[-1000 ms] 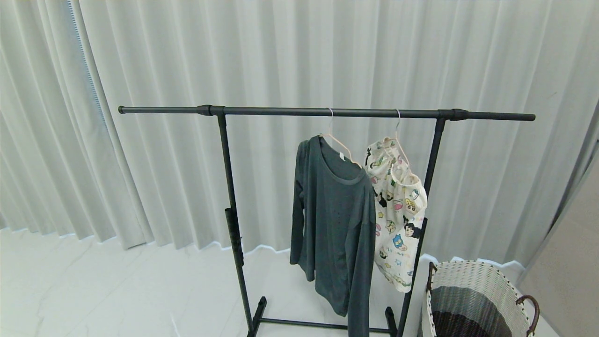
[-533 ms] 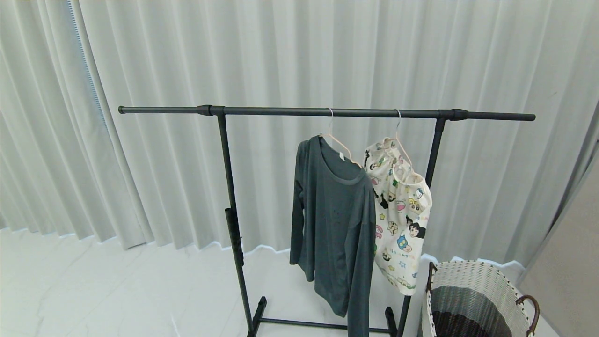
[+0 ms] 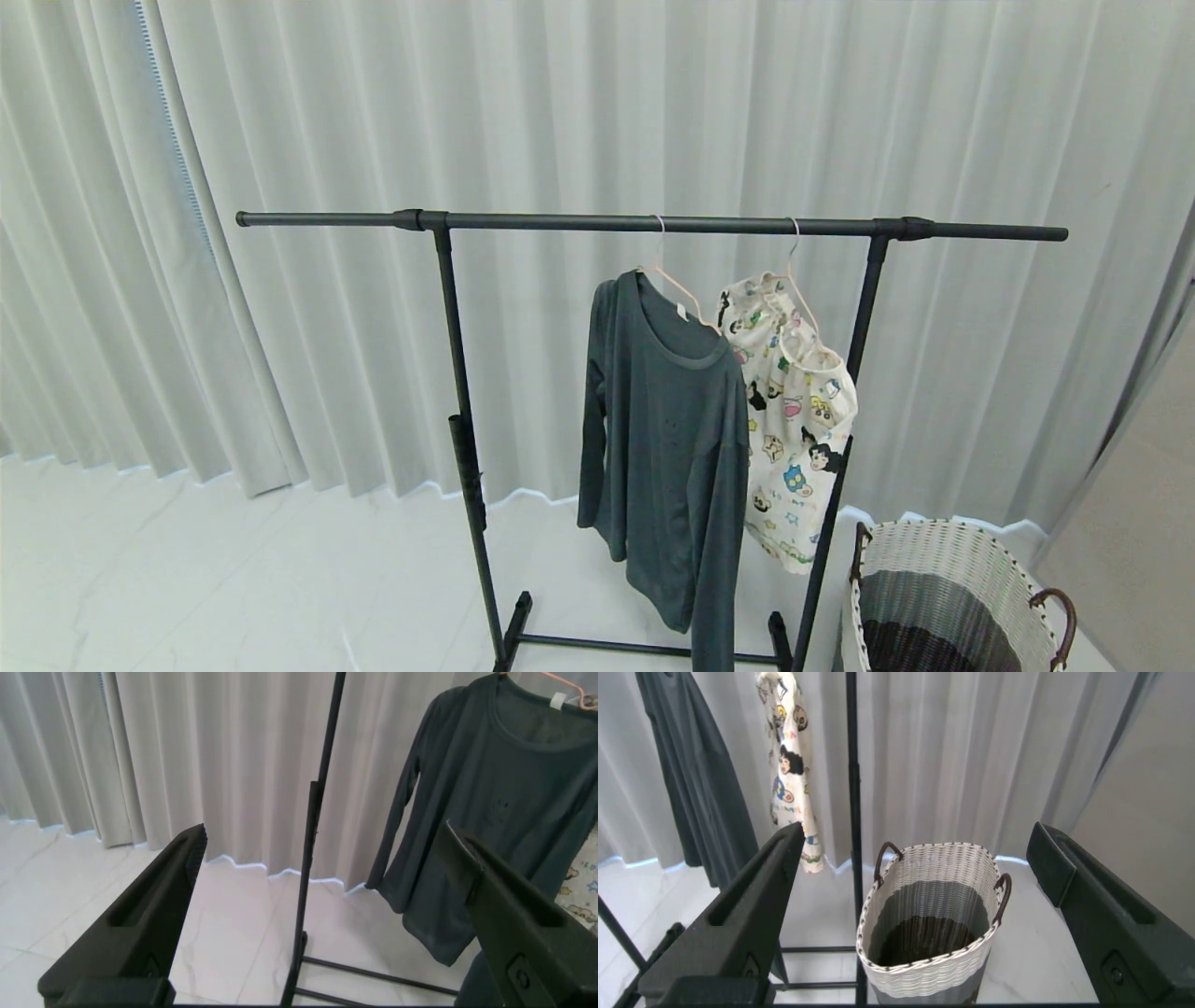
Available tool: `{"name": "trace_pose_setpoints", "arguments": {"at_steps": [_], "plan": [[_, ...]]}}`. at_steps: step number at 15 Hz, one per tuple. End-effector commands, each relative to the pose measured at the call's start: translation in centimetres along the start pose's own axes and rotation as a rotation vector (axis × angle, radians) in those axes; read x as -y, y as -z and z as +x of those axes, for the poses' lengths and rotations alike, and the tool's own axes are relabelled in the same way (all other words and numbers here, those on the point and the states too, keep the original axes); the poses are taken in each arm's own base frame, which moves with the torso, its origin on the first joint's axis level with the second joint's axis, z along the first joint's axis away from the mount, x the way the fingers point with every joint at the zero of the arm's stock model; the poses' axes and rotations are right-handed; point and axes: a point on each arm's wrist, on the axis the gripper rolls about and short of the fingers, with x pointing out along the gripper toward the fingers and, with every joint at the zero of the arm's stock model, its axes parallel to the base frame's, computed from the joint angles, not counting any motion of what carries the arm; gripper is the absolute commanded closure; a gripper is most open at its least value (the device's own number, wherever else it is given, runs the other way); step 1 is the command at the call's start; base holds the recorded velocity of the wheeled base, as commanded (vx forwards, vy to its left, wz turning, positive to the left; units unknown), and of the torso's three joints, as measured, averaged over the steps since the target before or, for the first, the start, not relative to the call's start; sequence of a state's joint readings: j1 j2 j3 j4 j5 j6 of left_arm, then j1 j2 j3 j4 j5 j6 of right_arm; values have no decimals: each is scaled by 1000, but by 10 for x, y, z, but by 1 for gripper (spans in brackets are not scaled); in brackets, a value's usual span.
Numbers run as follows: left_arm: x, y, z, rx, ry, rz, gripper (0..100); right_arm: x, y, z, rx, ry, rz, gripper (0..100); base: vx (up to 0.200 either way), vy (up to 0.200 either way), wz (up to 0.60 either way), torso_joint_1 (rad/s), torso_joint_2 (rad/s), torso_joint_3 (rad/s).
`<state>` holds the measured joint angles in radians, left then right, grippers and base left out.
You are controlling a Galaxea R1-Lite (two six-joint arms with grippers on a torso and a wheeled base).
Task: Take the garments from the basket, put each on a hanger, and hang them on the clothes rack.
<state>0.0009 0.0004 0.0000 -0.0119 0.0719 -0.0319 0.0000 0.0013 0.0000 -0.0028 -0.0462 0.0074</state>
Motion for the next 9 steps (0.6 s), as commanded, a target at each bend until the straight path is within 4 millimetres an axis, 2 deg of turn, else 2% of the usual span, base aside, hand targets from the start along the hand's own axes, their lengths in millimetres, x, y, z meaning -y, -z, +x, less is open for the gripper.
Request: {"name": "trace_pose_setpoints", "arguments": {"at_steps": [1, 9], "plan": [[0, 0, 0, 1, -1, 0, 0, 0, 0, 0, 2, 0, 0, 0, 0, 0, 0, 0, 0, 0], [0, 0, 0, 1, -1, 0, 0, 0, 0, 0, 2, 0, 0, 0, 0, 0, 0, 0, 0, 0]]}}
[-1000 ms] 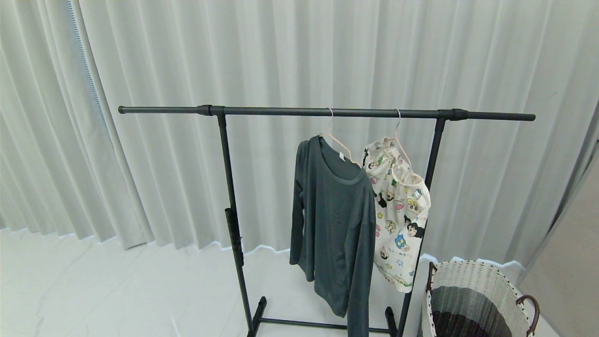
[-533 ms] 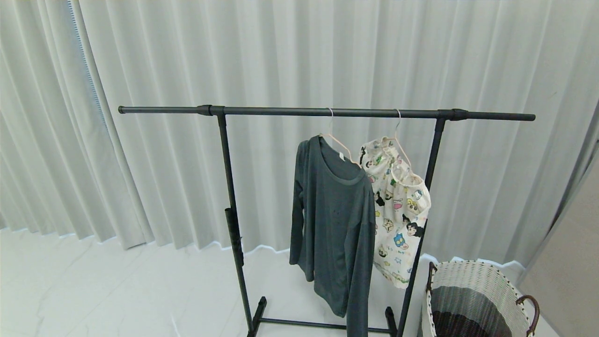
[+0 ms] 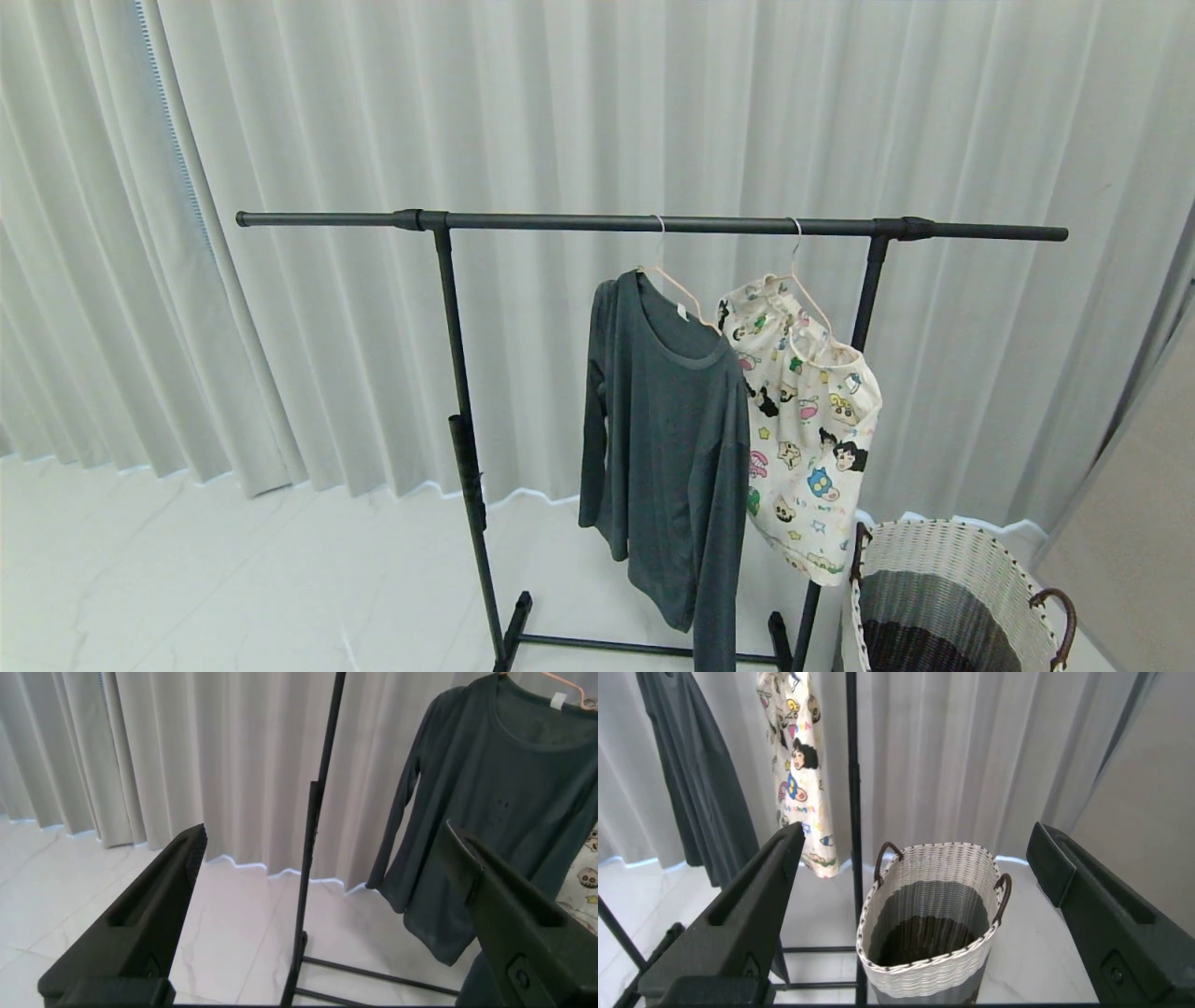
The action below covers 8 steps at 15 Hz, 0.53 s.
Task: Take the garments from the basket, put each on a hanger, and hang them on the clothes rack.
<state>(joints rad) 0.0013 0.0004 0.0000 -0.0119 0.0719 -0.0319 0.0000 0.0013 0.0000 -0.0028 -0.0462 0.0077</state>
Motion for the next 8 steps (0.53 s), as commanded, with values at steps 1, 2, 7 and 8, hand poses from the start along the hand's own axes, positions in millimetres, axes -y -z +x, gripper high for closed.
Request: {"name": "trace_pose_setpoints", "arguments": {"at_steps": [1, 2, 7, 8], "plan": [[0, 0, 0, 1, 0, 0, 0, 0, 0, 0, 2, 0, -1, 0, 0, 0, 0, 0, 0, 0], [0, 0, 0, 1, 0, 0, 0, 0, 0, 0, 2, 0, 0, 0, 0, 0, 0, 0, 0, 0], [0, 0, 0, 1, 0, 0, 0, 0, 0, 0, 2, 0, 0, 0, 0, 0, 0, 0, 0, 0], [0, 0, 0, 1, 0, 0, 0, 0, 0, 0, 2, 0, 0, 0, 0, 0, 0, 0, 0, 0]]}}
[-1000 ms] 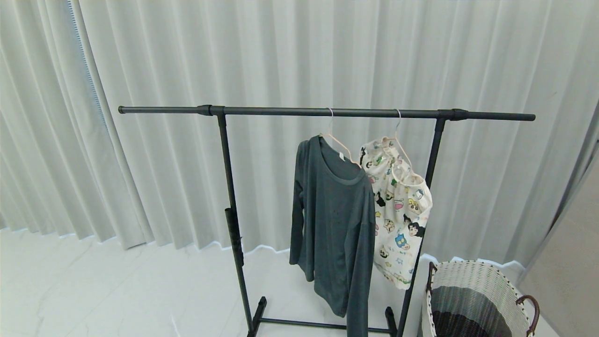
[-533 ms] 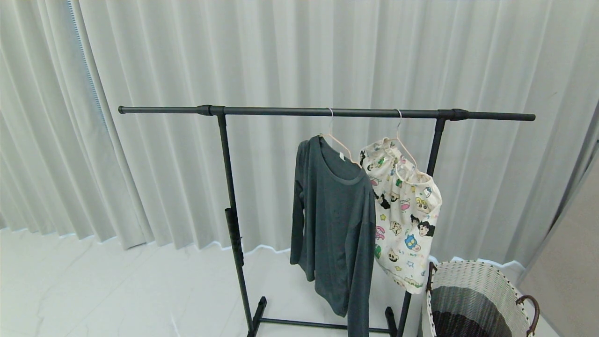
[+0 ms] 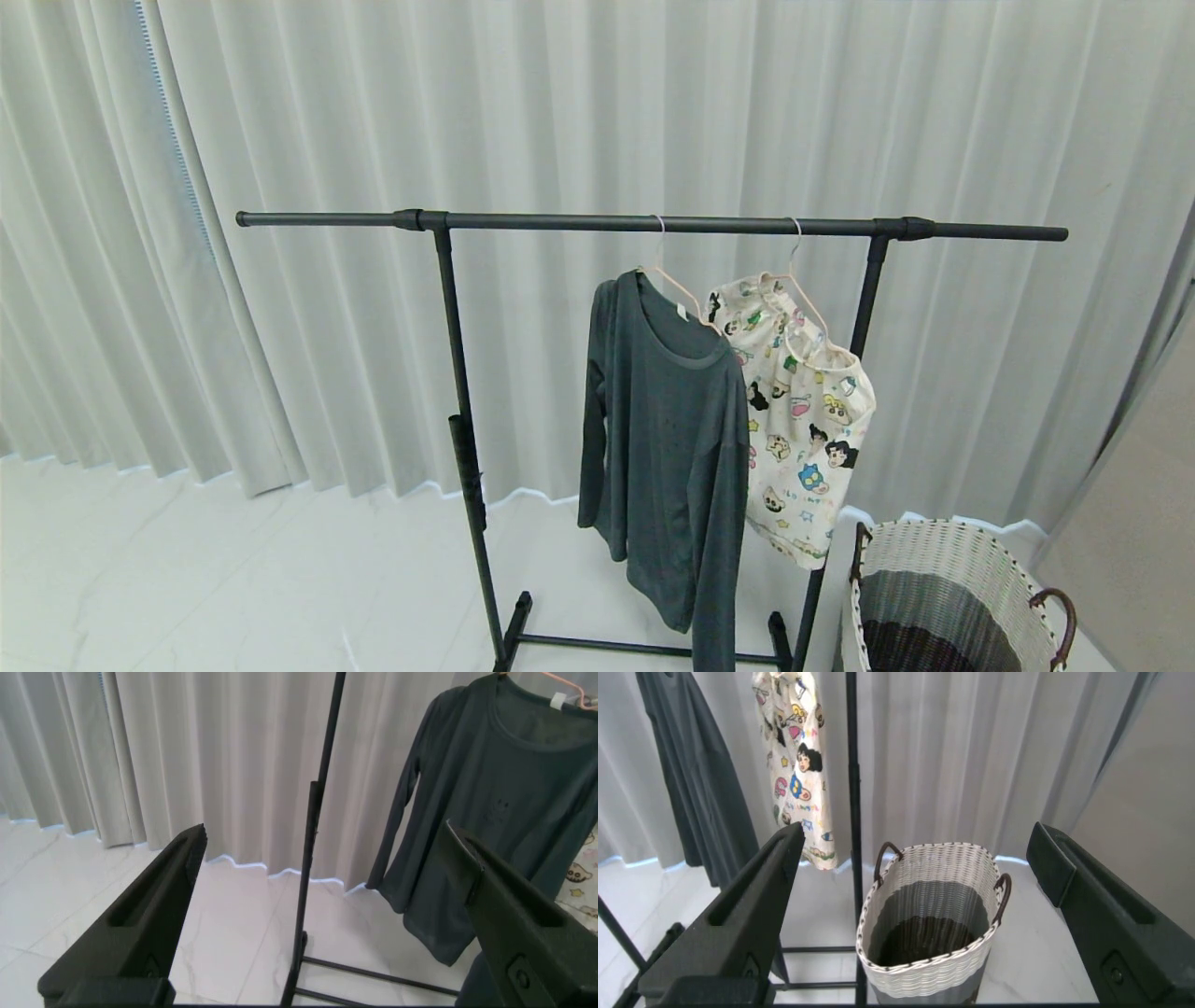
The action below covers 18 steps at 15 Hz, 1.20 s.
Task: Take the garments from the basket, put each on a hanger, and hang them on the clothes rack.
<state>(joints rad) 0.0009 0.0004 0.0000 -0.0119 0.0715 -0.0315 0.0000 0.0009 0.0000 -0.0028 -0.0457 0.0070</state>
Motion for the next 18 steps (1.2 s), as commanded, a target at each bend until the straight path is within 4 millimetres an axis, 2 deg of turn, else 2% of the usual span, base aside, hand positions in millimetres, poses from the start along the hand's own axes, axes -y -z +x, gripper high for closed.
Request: {"name": "trace_pose_setpoints", "arguments": {"at_steps": [1, 18], "plan": [[0, 0, 0, 1, -1, -1, 0, 0, 0, 0, 1, 0, 1, 0, 0, 0, 0, 0, 0, 0], [0, 0, 0, 1, -1, -1, 0, 0, 0, 0, 0, -1, -18, 0, 0, 0, 0, 0, 0, 0]]}}
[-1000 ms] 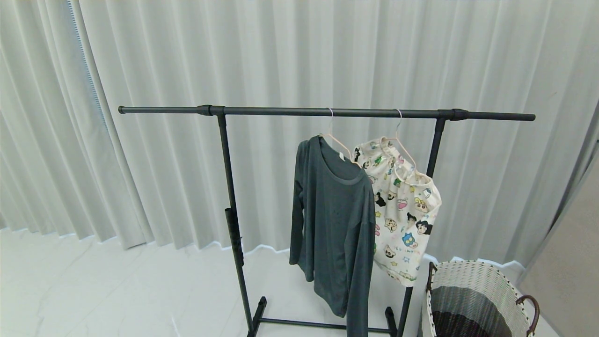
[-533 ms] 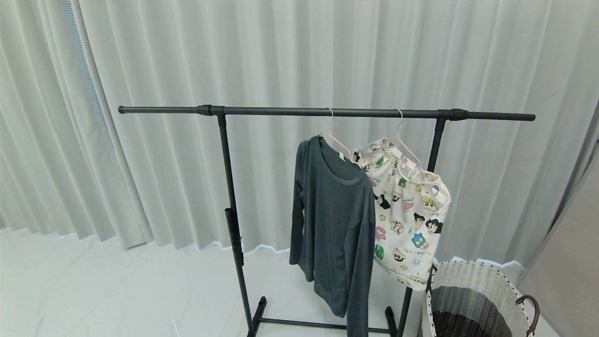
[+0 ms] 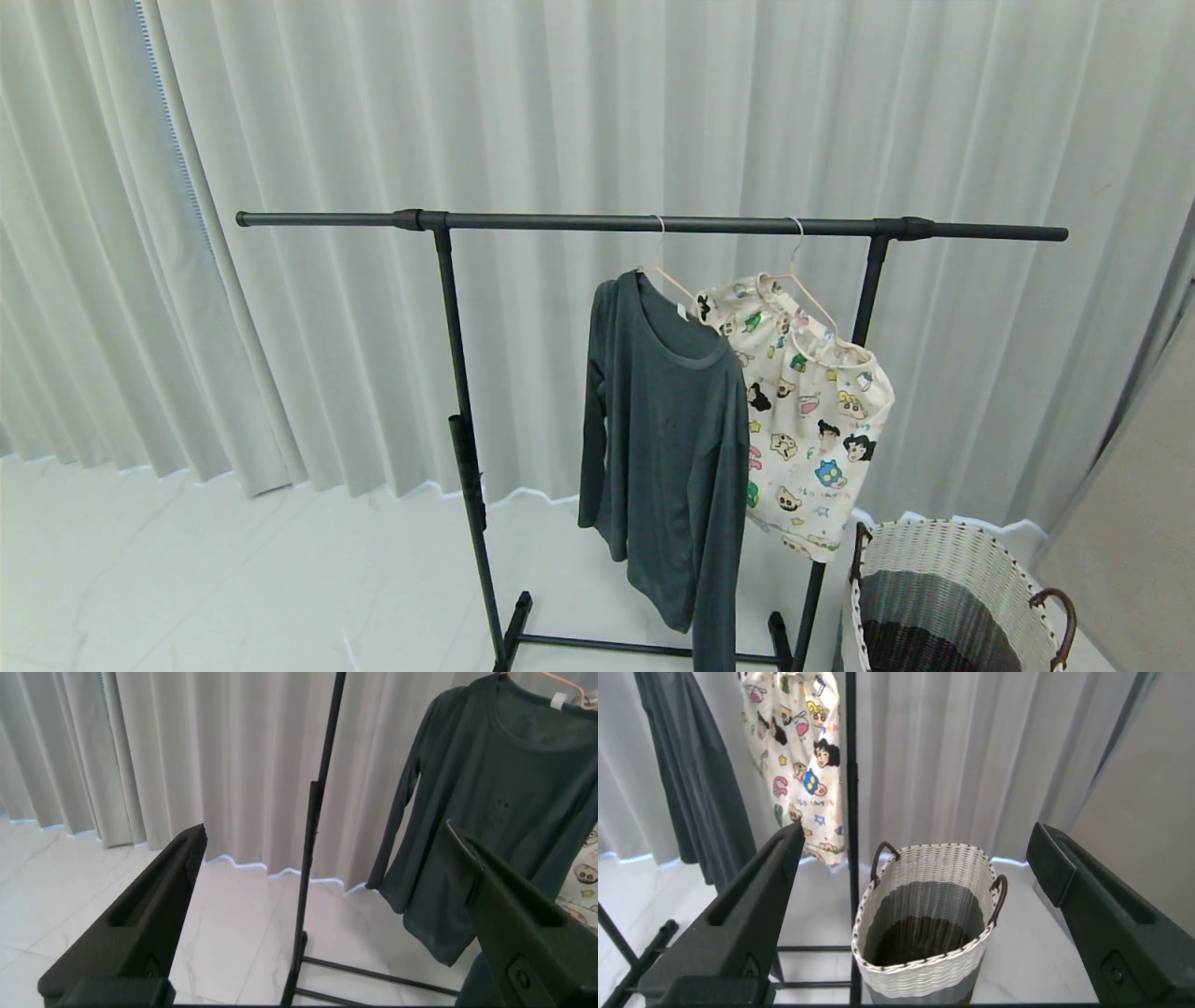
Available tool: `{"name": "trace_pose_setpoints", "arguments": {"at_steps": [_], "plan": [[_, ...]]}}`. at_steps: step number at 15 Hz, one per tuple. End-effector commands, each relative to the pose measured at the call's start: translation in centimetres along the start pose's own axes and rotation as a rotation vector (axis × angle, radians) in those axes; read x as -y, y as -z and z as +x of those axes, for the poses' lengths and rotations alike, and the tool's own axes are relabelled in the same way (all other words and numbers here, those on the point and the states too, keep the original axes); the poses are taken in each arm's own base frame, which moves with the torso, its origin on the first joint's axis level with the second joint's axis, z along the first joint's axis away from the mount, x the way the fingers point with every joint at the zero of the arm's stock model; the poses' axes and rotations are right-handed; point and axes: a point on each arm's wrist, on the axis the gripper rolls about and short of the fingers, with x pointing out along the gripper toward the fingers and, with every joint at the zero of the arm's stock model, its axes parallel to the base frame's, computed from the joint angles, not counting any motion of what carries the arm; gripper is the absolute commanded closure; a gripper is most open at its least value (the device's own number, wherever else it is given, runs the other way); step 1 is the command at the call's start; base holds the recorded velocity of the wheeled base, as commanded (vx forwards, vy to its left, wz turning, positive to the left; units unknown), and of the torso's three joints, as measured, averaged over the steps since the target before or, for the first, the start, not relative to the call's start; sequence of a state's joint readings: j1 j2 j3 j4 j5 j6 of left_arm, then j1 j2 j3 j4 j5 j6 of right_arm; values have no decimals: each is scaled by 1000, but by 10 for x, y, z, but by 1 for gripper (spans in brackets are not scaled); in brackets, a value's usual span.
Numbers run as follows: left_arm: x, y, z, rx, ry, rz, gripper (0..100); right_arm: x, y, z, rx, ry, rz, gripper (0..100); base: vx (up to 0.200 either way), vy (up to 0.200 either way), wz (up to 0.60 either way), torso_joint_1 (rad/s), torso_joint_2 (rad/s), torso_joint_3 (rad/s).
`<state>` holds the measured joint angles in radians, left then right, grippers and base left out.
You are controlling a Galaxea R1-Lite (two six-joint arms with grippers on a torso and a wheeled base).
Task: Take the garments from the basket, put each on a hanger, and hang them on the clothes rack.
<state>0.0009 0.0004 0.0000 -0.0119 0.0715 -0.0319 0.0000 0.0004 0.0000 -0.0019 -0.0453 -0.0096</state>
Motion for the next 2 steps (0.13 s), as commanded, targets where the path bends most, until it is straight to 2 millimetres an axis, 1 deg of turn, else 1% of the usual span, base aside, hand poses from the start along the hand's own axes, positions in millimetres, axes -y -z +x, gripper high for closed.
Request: {"name": "trace_pose_setpoints", "arguments": {"at_steps": [1, 2], "plan": [[0, 0, 0, 1, -1, 0, 0, 0, 0, 0, 2, 1, 2, 0, 0, 0, 0, 0, 0, 0], [0, 0, 0, 1, -1, 0, 0, 0, 0, 0, 2, -1, 4, 0, 0, 0, 0, 0, 0, 0]]}}
